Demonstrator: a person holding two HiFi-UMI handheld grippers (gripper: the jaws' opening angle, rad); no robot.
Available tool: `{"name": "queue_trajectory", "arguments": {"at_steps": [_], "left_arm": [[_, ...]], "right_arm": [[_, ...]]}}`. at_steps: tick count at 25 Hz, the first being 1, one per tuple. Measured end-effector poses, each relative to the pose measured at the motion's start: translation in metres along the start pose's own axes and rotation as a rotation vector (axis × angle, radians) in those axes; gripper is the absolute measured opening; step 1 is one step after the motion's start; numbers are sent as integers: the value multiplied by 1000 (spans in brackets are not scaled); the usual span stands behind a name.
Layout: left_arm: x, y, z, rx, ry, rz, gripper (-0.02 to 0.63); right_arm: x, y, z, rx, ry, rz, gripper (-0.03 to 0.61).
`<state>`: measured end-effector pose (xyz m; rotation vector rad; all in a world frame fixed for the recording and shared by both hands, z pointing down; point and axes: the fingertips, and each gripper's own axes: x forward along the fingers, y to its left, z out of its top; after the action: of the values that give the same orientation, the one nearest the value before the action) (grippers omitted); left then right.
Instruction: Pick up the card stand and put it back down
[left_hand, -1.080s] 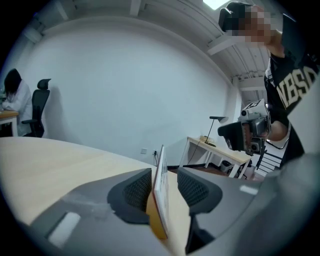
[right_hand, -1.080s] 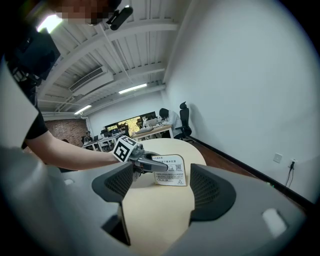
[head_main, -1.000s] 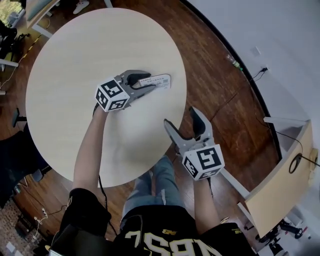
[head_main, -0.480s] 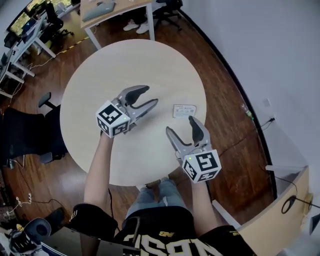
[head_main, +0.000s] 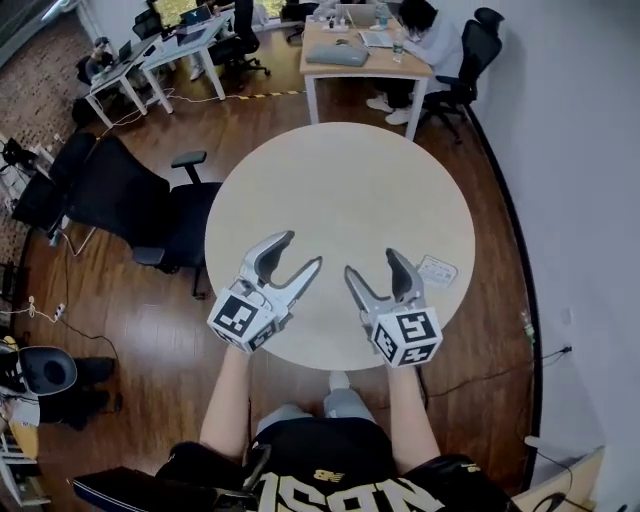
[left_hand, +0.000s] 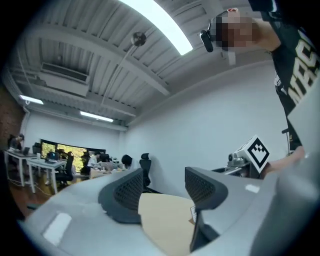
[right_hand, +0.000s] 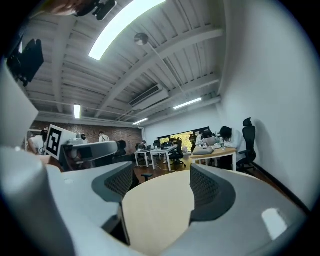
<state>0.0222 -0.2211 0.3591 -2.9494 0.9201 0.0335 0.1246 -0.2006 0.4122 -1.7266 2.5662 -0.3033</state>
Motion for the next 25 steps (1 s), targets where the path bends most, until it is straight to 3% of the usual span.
{"name": "queue_trajectory", "arguments": {"at_steps": [4,7,9,12,18,25], "left_arm": [[-96,14,19,43,34,236,273],[-164,8,21,35,-18,351,273],[-203,-1,12,34,7,401,273],[-264,-21,-6,52,68,414,273],[-334,-66,-5,28,48,395,273],[-333,-101,18,27,45,394,272]], "right_arm": [[-16,63,19,-100,-29,-21,365],[-38,110,18,-126,-47,3,368],[-56,145,8,-145,-34,45,368],[-94,199,-21,-141,1,74,368],[-150,263,-68,-154,96,68,369],[-170,270,-33,-162,13,73,368]]}}
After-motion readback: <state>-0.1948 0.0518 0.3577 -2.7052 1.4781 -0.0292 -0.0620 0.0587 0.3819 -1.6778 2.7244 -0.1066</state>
